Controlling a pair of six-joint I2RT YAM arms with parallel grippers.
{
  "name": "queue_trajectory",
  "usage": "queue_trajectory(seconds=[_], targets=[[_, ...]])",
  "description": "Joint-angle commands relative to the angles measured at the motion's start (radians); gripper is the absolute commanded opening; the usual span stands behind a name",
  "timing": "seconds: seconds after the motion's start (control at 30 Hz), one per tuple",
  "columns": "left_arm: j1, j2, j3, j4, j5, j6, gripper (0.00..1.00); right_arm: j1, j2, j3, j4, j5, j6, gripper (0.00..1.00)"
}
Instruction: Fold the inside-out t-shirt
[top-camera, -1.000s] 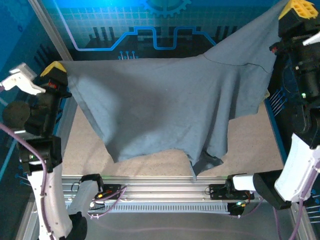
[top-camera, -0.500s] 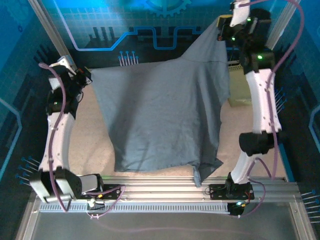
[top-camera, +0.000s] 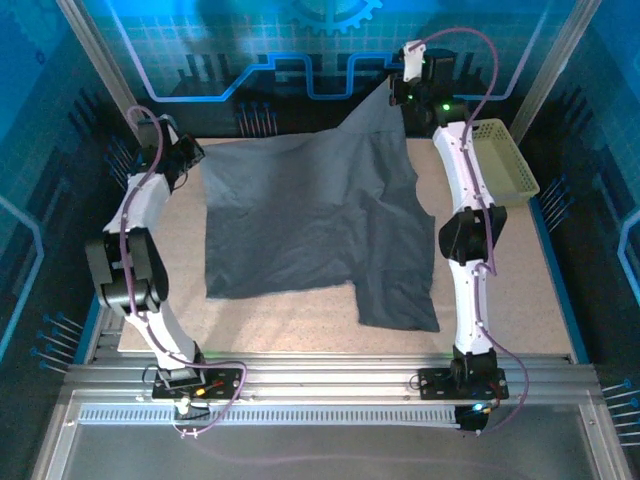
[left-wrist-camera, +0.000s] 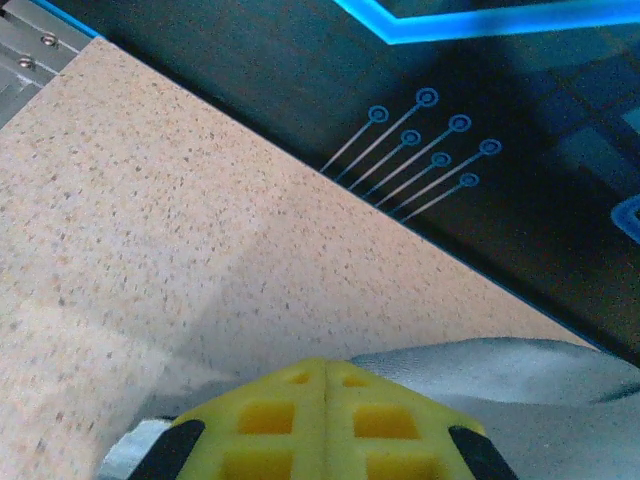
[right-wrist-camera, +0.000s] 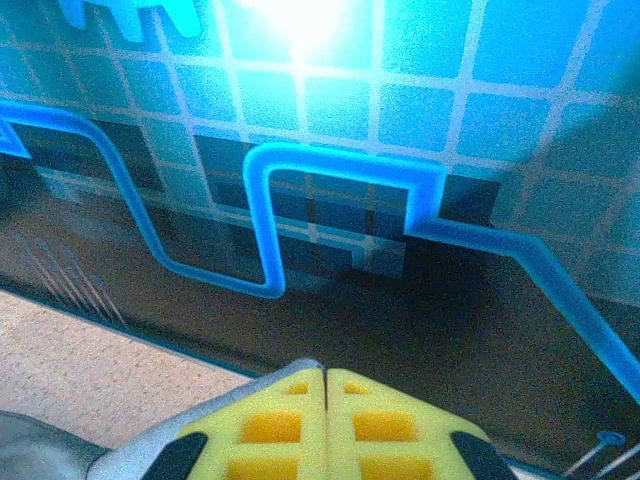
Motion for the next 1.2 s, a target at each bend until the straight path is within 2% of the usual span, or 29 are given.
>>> queue_trajectory(seconds=[0.0, 0.17, 0.27, 0.53, 0.63, 0.8, 1.17], targets=[[-0.004, 0.079, 0.122, -0.013, -0.023, 0.058, 0.00, -0.006, 0.068, 0.098, 0.050, 0.015, 0.000, 0.00], [-0.004, 0.200, 0.284, -0.064, -0.026, 0.099, 0.00, -0.029, 0.095, 0.086, 0.119, -0.028, 0.048, 0.00], [0.000, 0.230, 0.325, -0.071, -0.030, 0.109, 0.00, -0.043, 0.089, 0.086, 0.131, -0.060, 0.087, 0.00], [0.020, 0.206, 0.232, -0.019, 0.019, 0.089, 0.00, -0.045, 0.000, -0.010, 0.034, -0.076, 0.084, 0.00], [0.035, 0.162, 0.122, 0.052, 0.041, 0.071, 0.00, -0.039, -0.086, -0.171, 0.041, -0.107, 0.092, 0.00], [0.058, 0.112, -0.002, 0.120, 0.065, 0.069, 0.00, -0.025, -0.290, -0.564, 0.215, -0.075, 0.102, 0.00], [0.060, 0.028, -0.186, 0.236, 0.104, 0.050, 0.00, -0.041, -0.553, -1.012, 0.363, -0.048, 0.125, 0.00]])
